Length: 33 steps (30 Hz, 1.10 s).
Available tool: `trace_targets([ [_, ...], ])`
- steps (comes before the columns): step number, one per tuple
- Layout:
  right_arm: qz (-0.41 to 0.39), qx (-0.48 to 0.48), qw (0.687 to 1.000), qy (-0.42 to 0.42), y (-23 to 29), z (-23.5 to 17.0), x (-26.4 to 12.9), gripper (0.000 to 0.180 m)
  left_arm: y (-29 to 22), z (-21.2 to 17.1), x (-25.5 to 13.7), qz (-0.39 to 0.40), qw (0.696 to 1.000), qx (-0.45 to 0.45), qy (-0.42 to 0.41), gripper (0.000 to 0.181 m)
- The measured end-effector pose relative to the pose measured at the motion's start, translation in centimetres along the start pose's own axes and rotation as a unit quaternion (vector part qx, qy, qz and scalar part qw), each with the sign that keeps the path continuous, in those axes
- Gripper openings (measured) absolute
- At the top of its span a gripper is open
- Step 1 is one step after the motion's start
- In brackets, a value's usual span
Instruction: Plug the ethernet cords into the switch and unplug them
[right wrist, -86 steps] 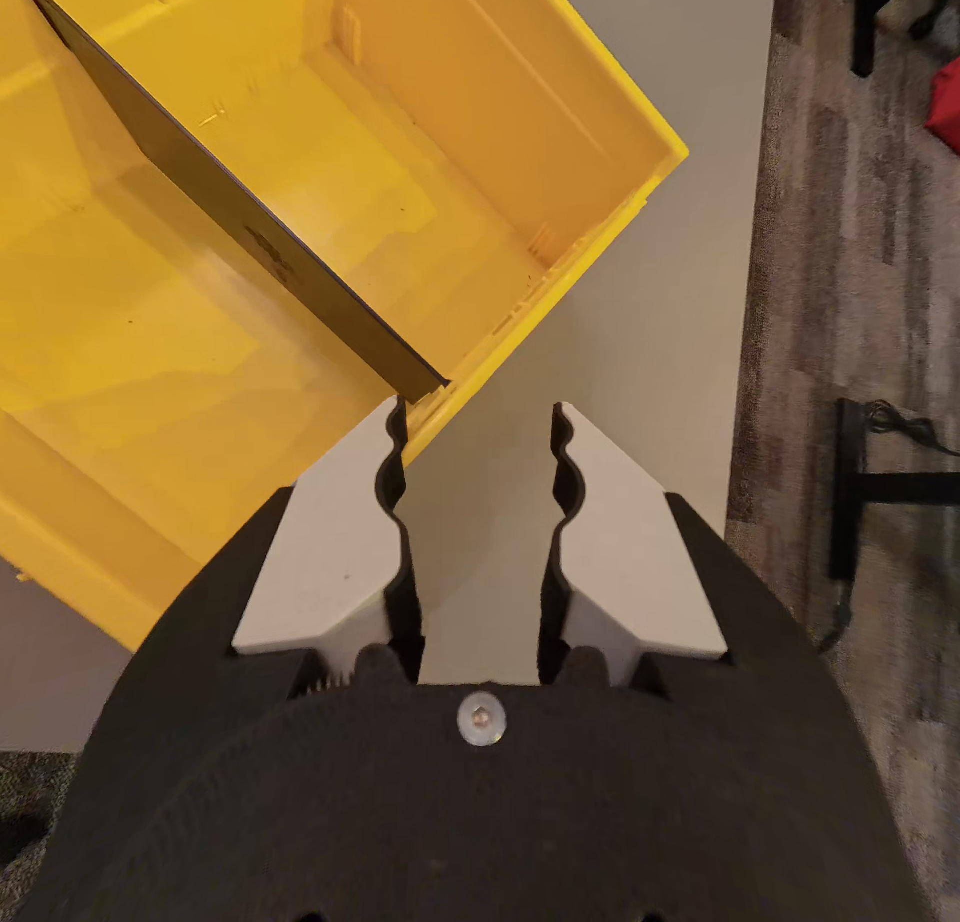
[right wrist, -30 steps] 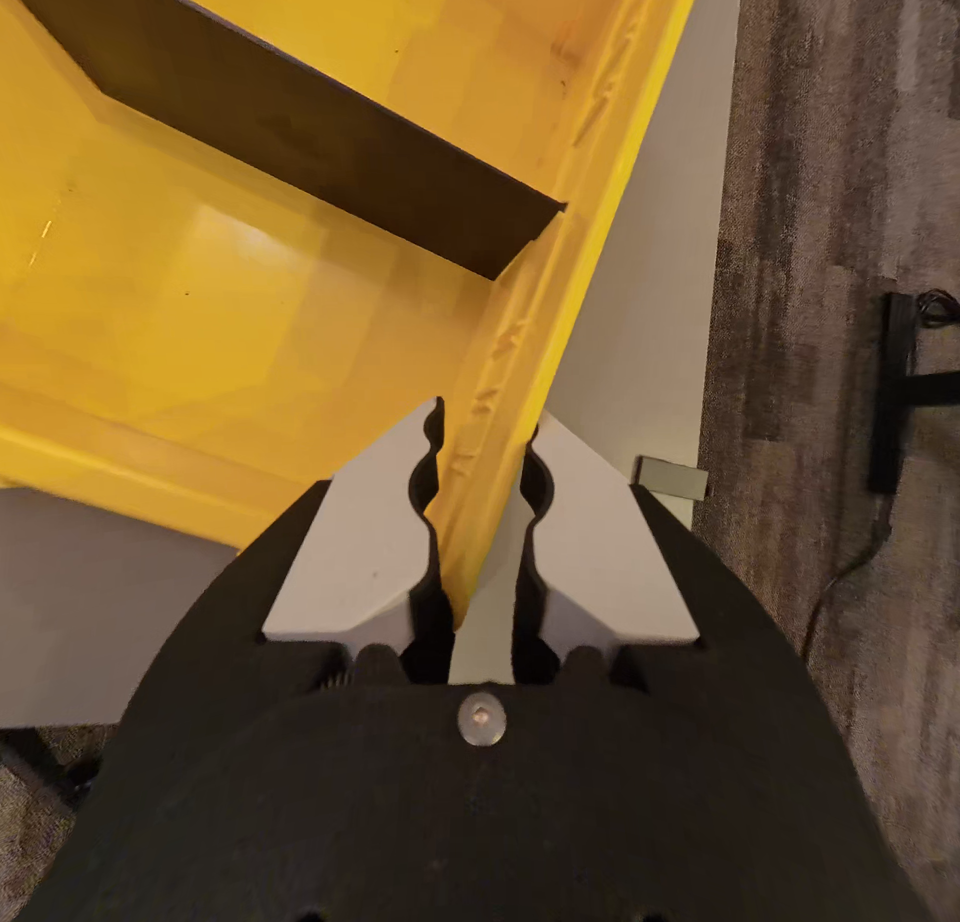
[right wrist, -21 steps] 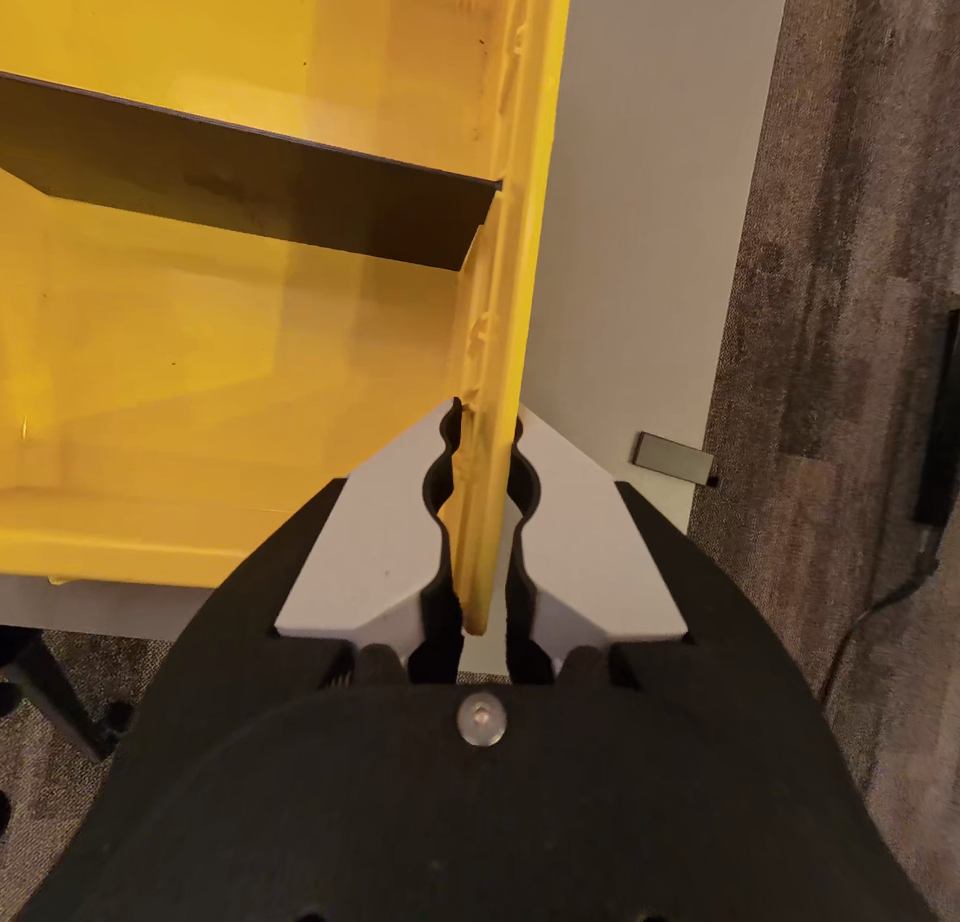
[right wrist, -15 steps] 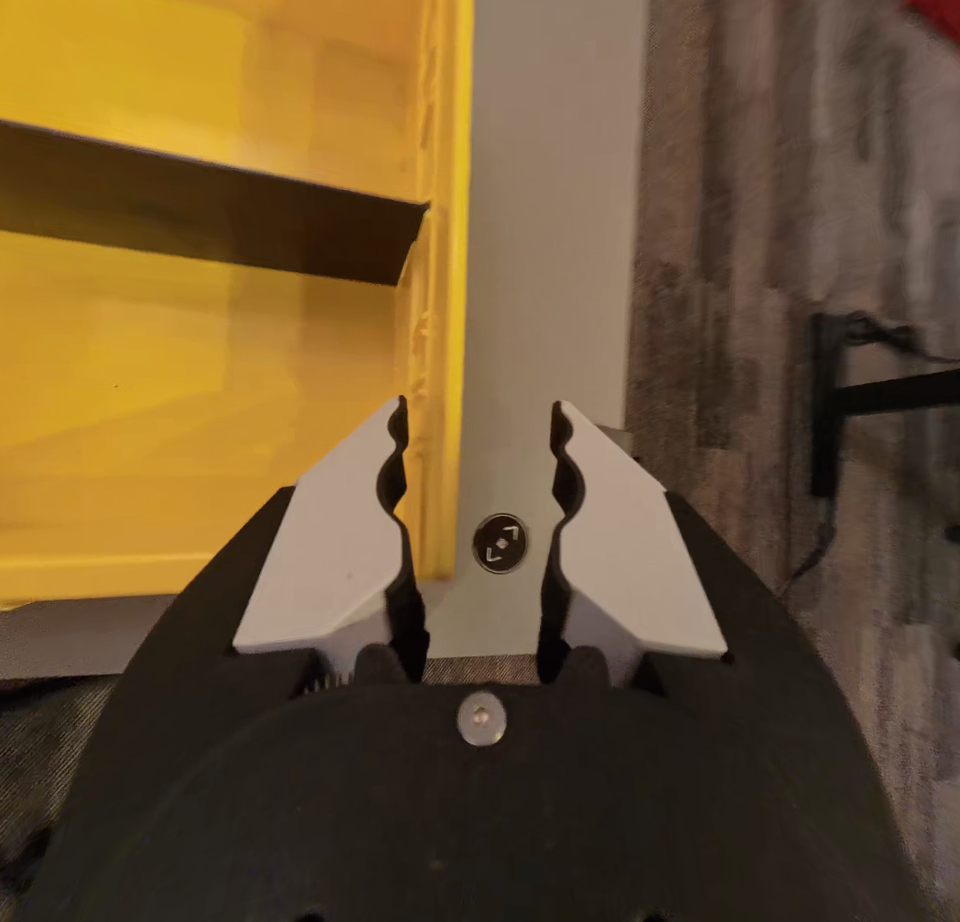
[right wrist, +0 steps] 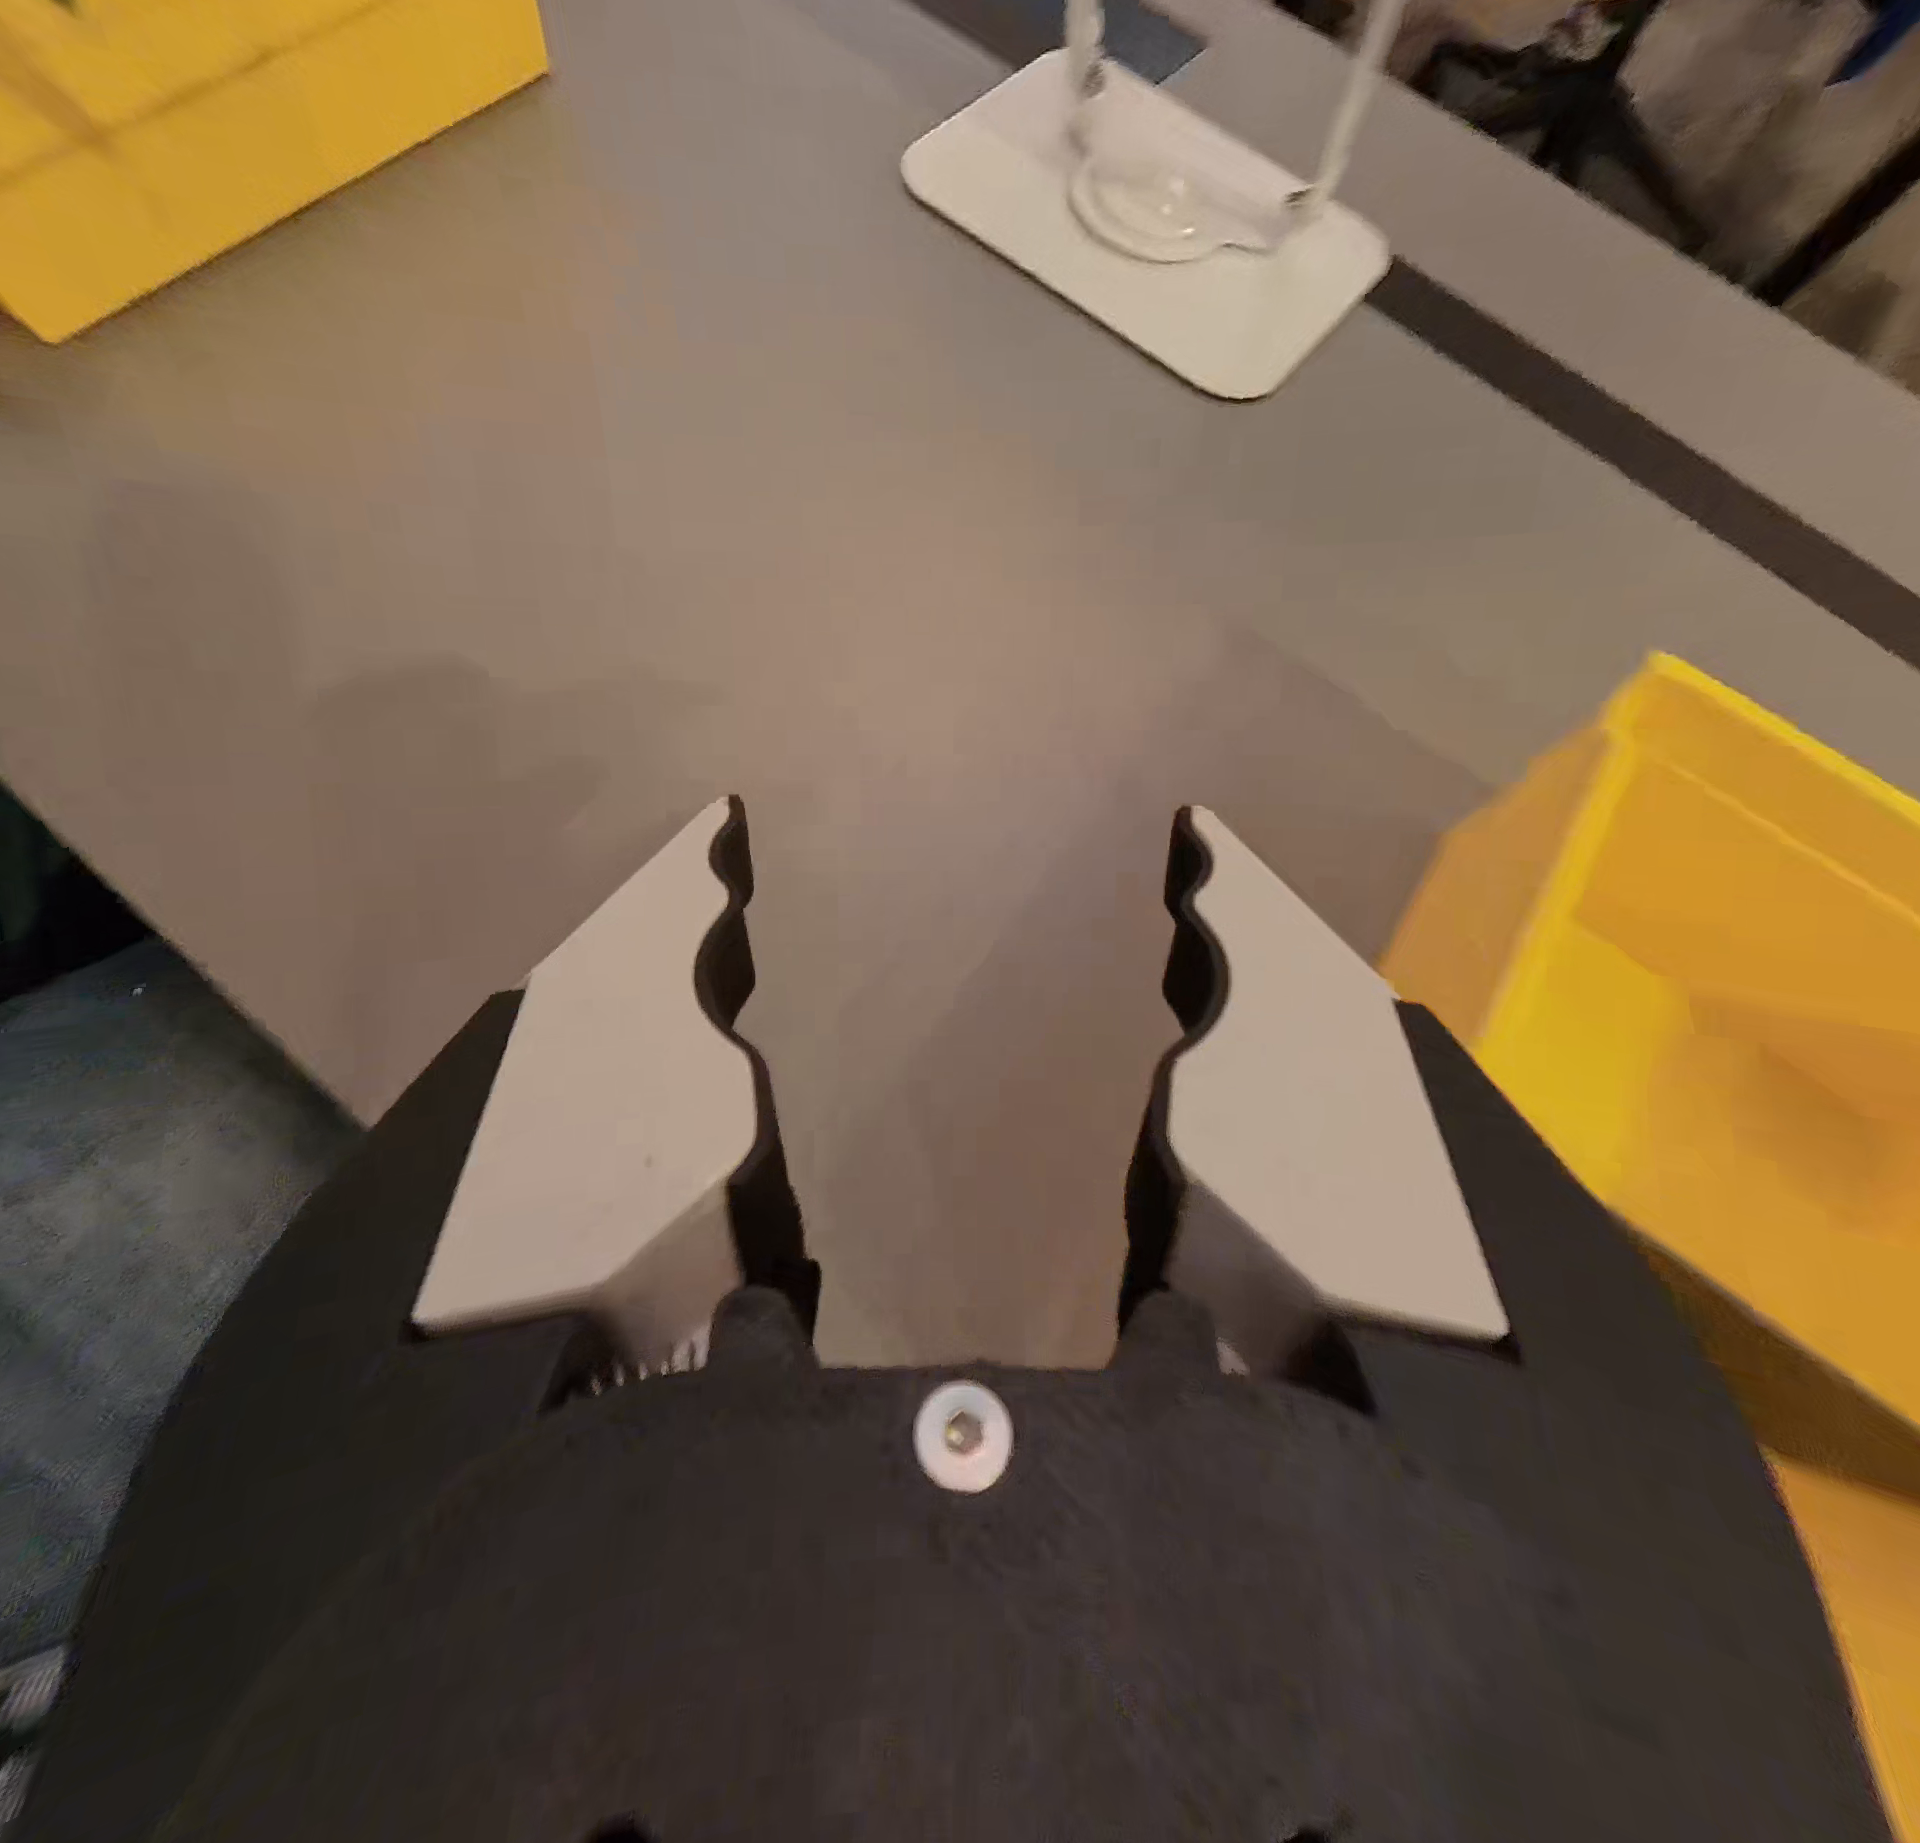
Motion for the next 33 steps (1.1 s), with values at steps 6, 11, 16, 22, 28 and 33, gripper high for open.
trace_targets([
  [6,-0.003,0.003,0.996,0.092,-0.9,-3.1,12.5,0.082,0.5,-0.8,11.8,0.015,0.999,0.008,0.044,0.131],
  [11,0.009,0.035,0.997,0.067,-1.5,-3.8,16.2,0.076,1.9,-2.3,15.6,0.053,0.996,0.024,0.06,0.132],
  [16,-0.019,0.033,0.999,0.026,-1.9,-3.5,16.4,0.066,2.0,-2.4,15.7,0.058,0.997,0.029,0.049,0.138],
  [22,-0.05,0.034,0.998,0.021,-2.5,-3.7,15.8,0.026,3.1,-2.5,15.7,0.103,0.993,-0.021,0.056,0.143],
  [28,0.039,0.092,0.993,0.061,-1.6,-3.9,15.7,0.033,3.4,-2.8,15.5,0.116,0.991,-0.038,0.059,0.146],
  [33,0.125,0.119,0.984,0.052,-1.2,-3.0,16.3,0.047,3.6,-3.3,15.0,0.13,0.988,-0.053,0.06,0.146],
])
Point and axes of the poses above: each gripper's, where its closed fingertips meet, x out along the fingers, z out of its top, y = z × x across the jaws, the point moved 2 cm from there along -x, back along the fingers, and after that the axes turned 9 degrees about z, right-handed, at the moved point
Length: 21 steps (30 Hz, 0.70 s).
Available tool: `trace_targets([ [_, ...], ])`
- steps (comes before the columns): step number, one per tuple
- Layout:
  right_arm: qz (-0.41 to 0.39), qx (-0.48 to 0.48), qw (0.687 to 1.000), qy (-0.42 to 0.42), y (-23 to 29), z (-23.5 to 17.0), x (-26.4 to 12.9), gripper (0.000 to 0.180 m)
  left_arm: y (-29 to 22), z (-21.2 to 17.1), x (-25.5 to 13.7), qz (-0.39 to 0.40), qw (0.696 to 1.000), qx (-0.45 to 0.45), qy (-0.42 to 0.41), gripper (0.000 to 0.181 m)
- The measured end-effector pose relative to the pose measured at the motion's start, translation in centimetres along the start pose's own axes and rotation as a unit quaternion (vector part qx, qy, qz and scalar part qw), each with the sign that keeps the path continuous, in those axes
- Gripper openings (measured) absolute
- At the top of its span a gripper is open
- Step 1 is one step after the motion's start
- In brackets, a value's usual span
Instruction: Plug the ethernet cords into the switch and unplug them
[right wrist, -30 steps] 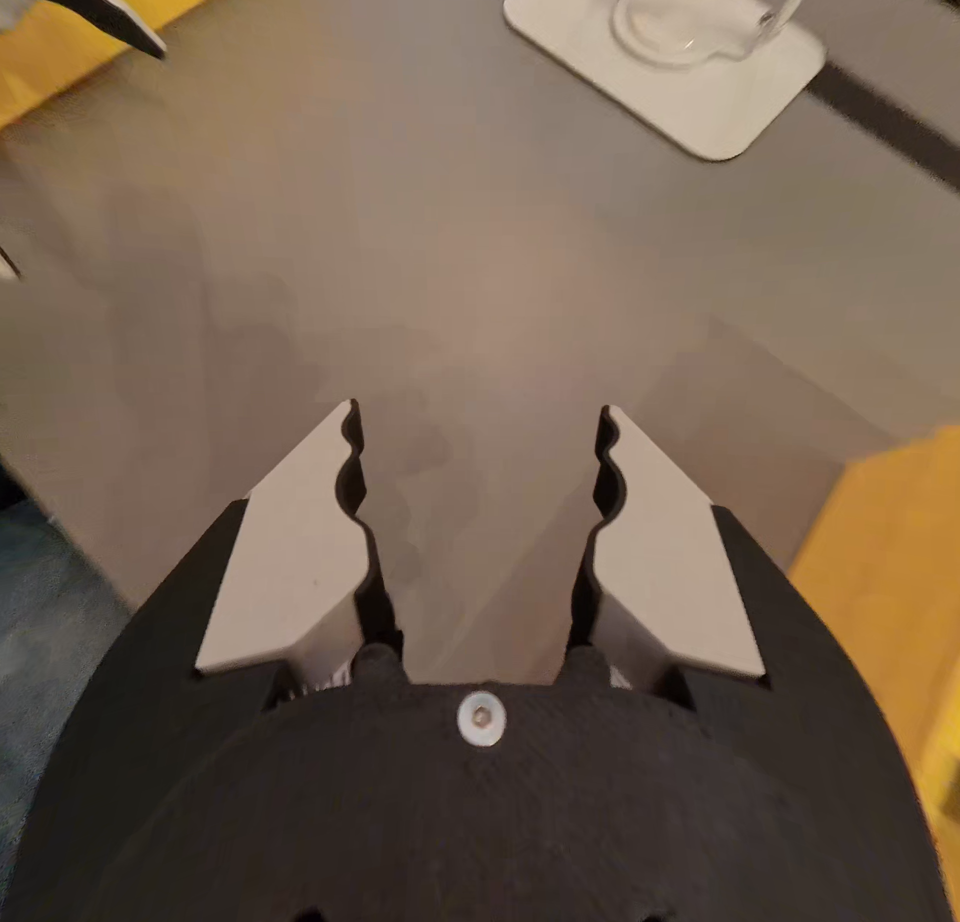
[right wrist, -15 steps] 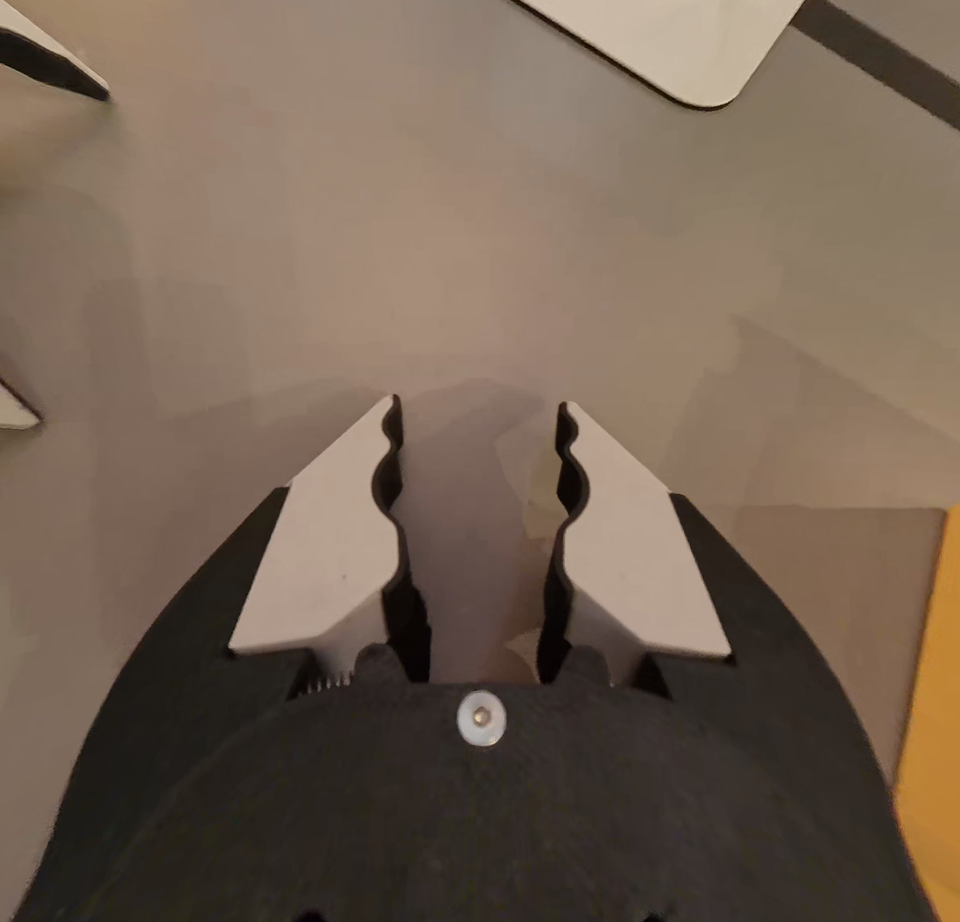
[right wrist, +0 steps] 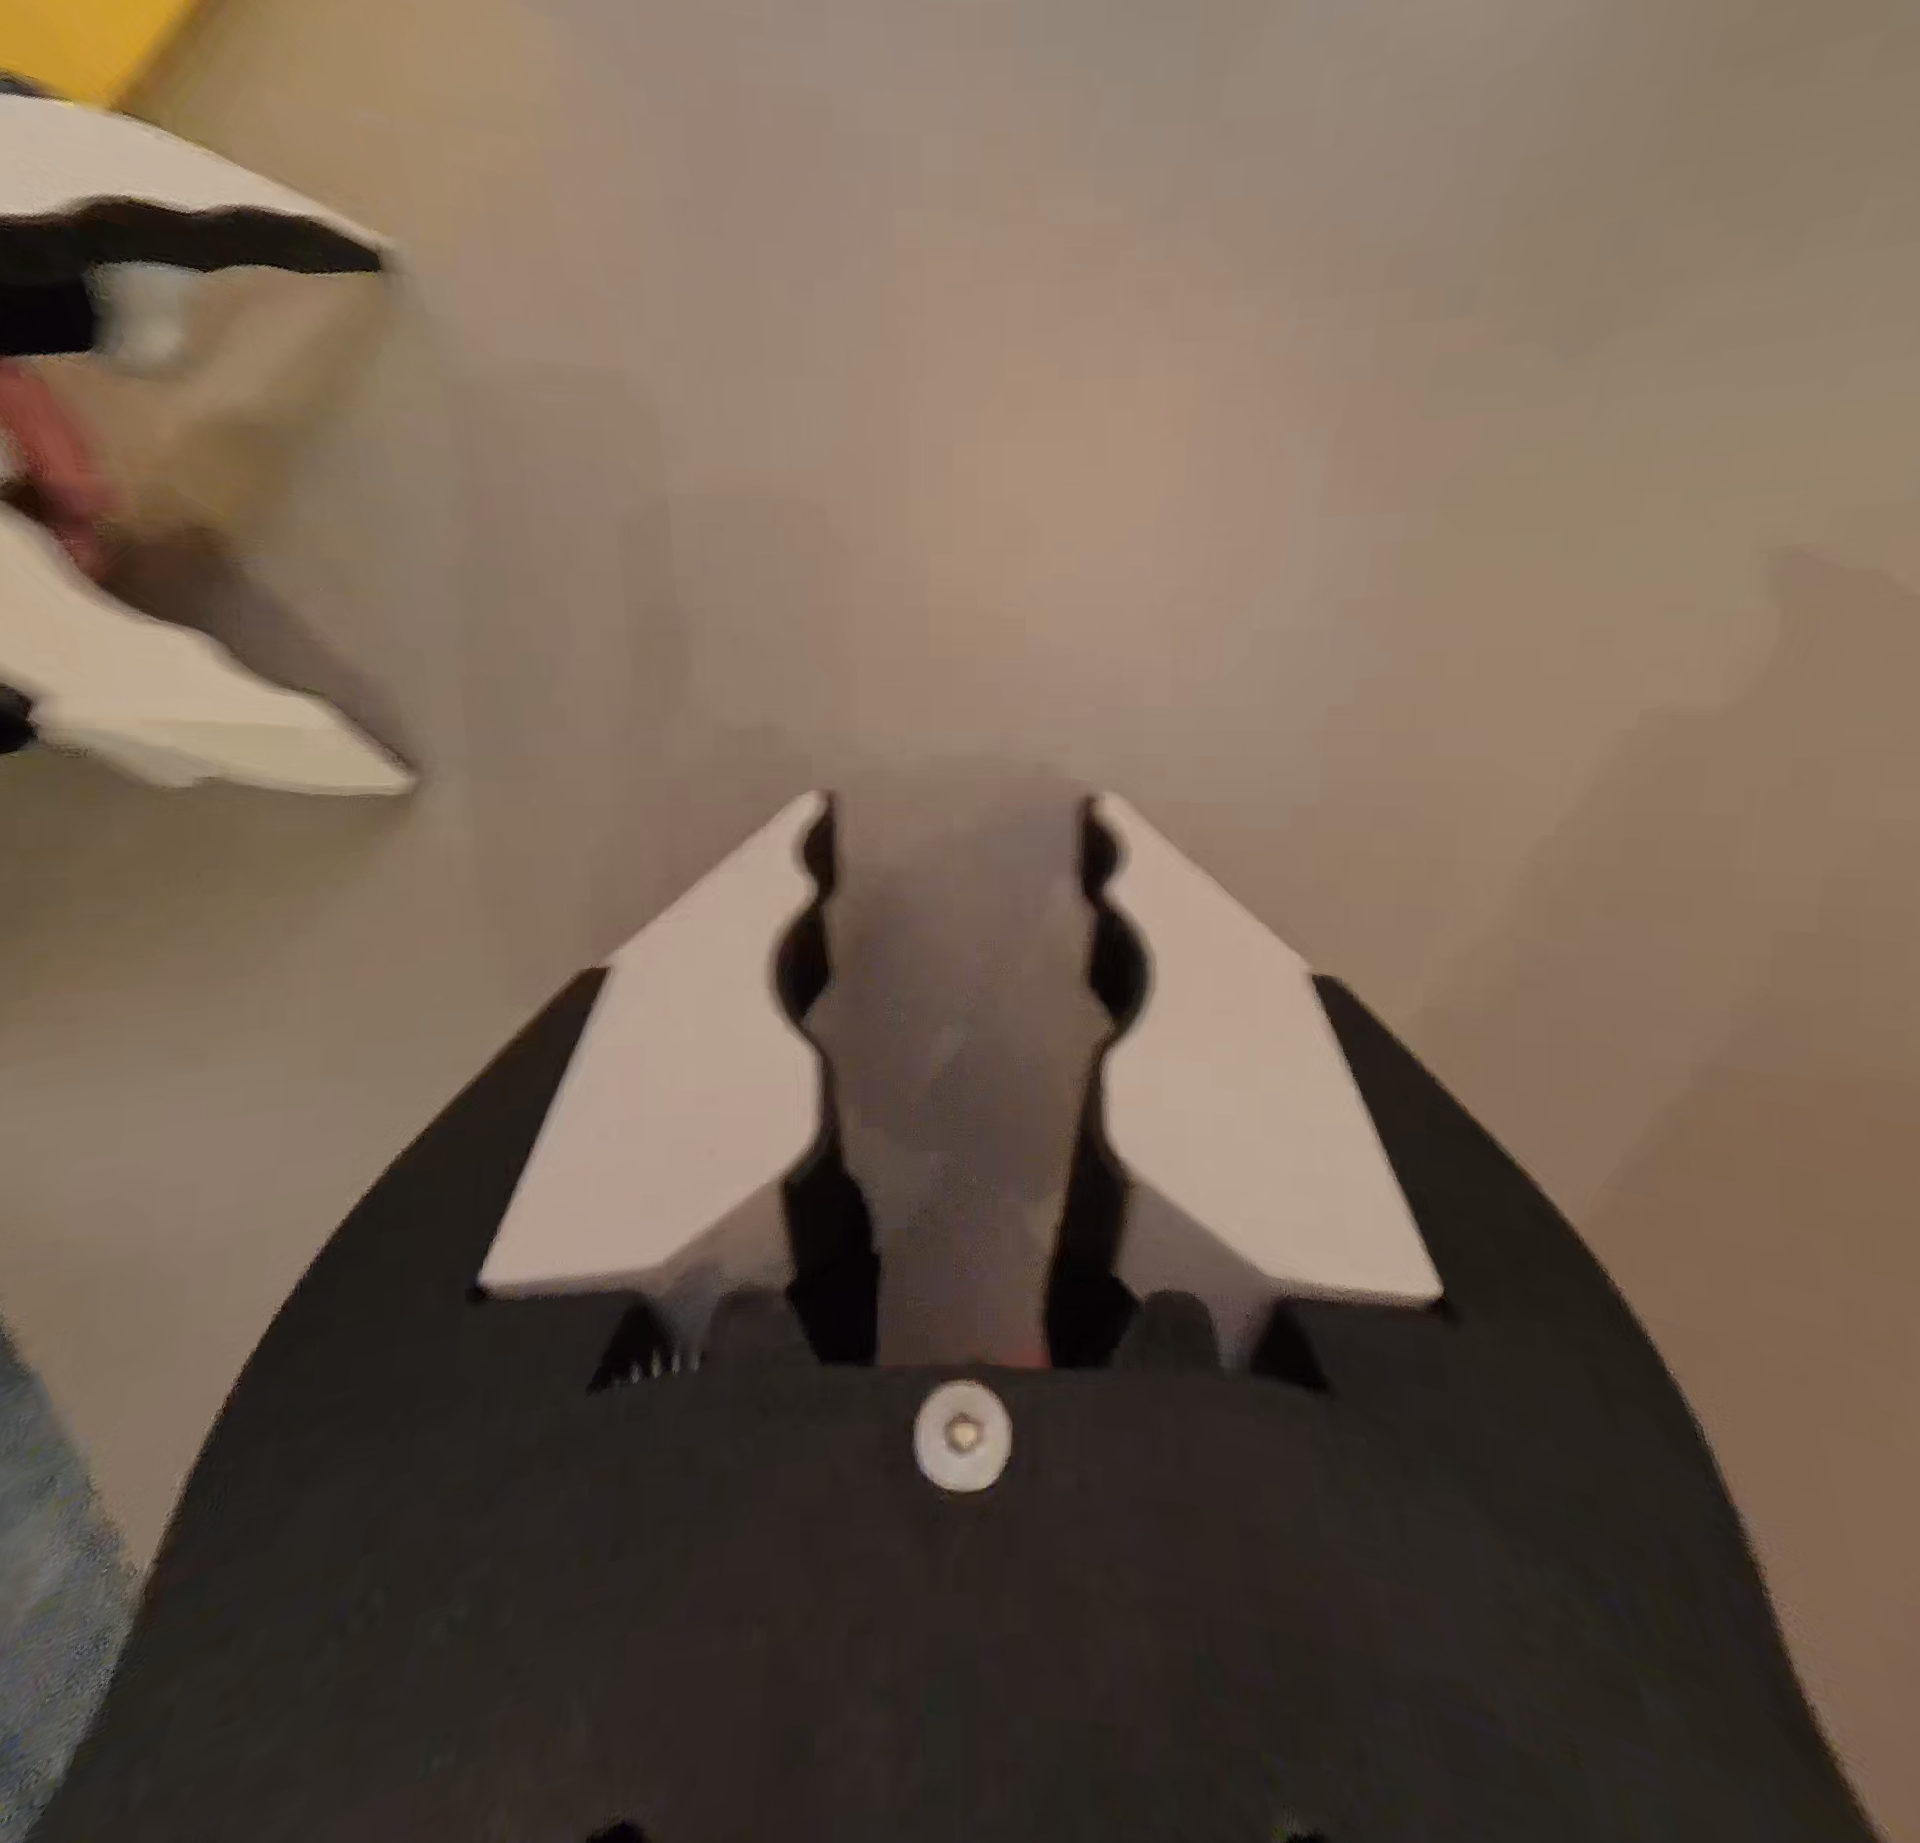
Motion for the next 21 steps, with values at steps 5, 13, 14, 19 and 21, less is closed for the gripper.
trace_targets([
  [5,-0.016,-0.08,0.996,-0.025,0.8,0.1,1.1,0.07,0.0,0.0,0.0,0.001,1.0,0.0,0.001,0.146],
  [13,-0.1,-0.054,0.993,-0.011,-0.9,0.2,1.5,0.124,0.0,0.0,-0.1,0.001,1.0,0.0,0.0,0.146],
  [14,-0.097,-0.053,0.994,-0.014,-1.0,0.3,1.4,0.124,0.0,0.0,-0.1,0.001,1.0,0.0,0.0,0.146],
  [19,-0.079,-0.079,0.994,0.009,-0.6,0.0,2.0,0.144,0.0,0.0,-0.1,0.001,1.0,0.0,0.0,0.147],
  [21,-0.07,-0.088,0.993,0.017,-0.2,-0.2,2.2,0.152,0.0,0.0,-0.1,0.001,1.0,0.0,0.0,0.147],
])
Point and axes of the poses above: each gripper's, where its closed fingertips meet, x out along the fingers, z out of its top, y = z × x across the jaws, the point moved 2 cm from there along -x, back along the fingers, and after that the axes turned 9 degrees about z, right-handed, at the moved point
